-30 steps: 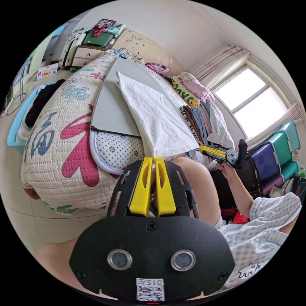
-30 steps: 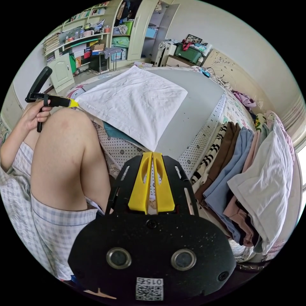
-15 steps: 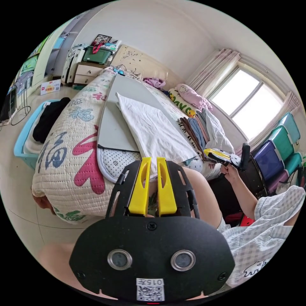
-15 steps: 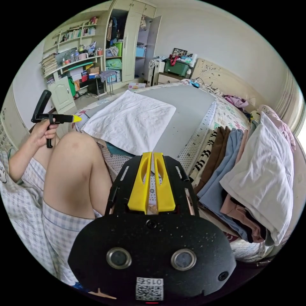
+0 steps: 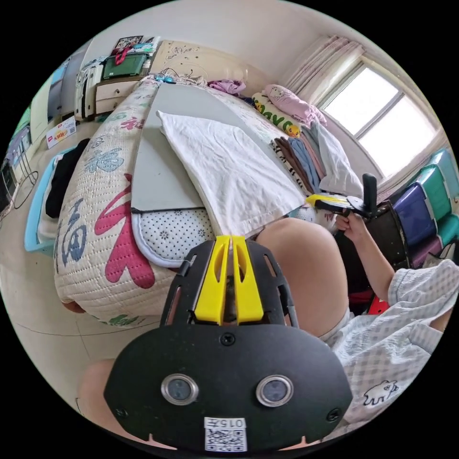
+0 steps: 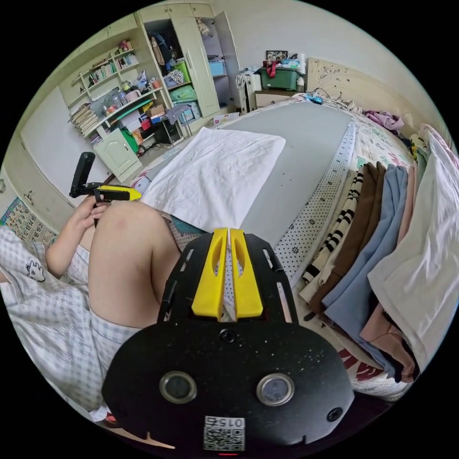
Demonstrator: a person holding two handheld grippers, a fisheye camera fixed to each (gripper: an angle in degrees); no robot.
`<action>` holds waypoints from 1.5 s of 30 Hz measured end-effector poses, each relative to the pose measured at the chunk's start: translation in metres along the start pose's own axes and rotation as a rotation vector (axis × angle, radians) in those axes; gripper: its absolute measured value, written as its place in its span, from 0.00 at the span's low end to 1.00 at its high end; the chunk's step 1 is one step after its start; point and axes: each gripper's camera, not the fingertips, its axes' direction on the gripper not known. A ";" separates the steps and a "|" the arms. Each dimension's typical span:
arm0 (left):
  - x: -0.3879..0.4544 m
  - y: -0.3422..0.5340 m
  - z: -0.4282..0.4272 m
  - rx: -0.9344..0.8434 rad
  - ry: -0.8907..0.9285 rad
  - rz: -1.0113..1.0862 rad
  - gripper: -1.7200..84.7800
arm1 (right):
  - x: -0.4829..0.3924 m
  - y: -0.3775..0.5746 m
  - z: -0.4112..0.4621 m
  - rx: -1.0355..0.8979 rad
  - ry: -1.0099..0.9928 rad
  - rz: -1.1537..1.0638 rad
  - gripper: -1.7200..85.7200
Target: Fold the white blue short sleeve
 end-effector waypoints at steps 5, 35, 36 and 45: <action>-0.023 -0.070 -0.048 0.166 -0.029 -0.051 0.11 | 0.060 -0.076 -0.027 0.158 -0.118 0.081 0.08; -0.118 -0.290 0.091 -0.121 0.067 -0.016 0.08 | 0.064 -0.332 0.306 0.081 -0.283 0.307 0.04; -0.109 -0.290 0.080 -0.086 0.079 0.001 0.07 | 0.043 -0.325 0.305 0.119 -0.297 0.285 0.04; 0.046 -0.272 -0.055 0.232 0.143 0.317 0.07 | -0.156 -0.217 0.250 0.498 -0.253 0.057 0.03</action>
